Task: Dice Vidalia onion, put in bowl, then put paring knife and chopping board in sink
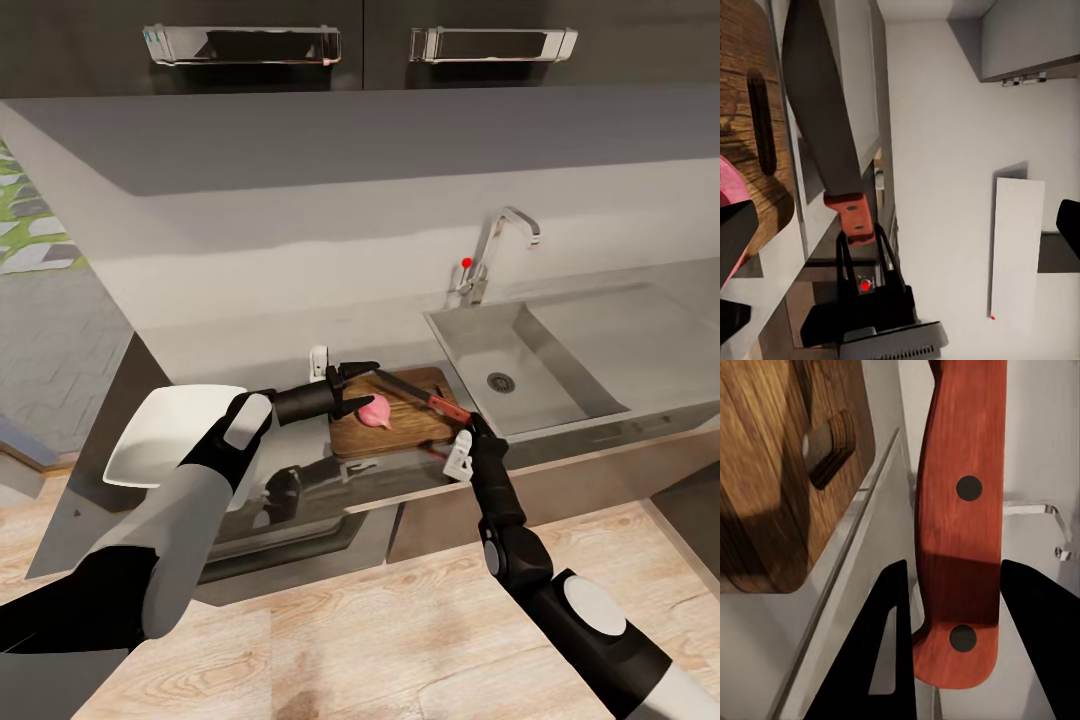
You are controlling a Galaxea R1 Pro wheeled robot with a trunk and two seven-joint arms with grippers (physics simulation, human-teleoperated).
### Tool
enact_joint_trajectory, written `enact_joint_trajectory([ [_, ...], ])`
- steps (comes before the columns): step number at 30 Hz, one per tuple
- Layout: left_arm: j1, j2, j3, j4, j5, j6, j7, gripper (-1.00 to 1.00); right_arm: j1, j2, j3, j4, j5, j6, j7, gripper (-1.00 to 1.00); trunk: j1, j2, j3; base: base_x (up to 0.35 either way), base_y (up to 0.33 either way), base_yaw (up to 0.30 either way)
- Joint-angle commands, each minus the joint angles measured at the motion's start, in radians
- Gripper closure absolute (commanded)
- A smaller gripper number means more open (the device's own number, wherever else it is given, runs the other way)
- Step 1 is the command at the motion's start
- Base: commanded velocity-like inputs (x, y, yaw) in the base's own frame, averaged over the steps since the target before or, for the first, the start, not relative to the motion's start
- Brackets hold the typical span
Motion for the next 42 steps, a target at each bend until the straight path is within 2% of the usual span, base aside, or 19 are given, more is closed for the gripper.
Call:
enact_joint_trajectory([
  [1, -0.001, 0.0, 0.0, 0.001, 0.0, 0.004, -0.003, -1.0, 0.0, -0.001, 0.004, -0.002, 0.006, 0.008, -0.002, 1.0, 0.001, -0.002, -0.002, 0.0, 0.0, 0.0],
  [36, -0.001, 0.001, 0.0, 0.001, 0.0, 0.004, -0.004, -1.0, 0.011, -0.003, 0.007, -0.012, 0.001, 0.009, 0.001, 1.0, 0.001, -0.002, -0.002, 0.0, 0.0, 0.0],
  [42, -0.001, 0.001, 0.0, 0.001, 0.0, 0.004, -0.004, -1.0, 0.011, -0.003, 0.024, -0.012, 0.001, 0.009, 0.002, 1.0, 0.001, -0.002, -0.002, 0.0, 0.0, 0.0],
])
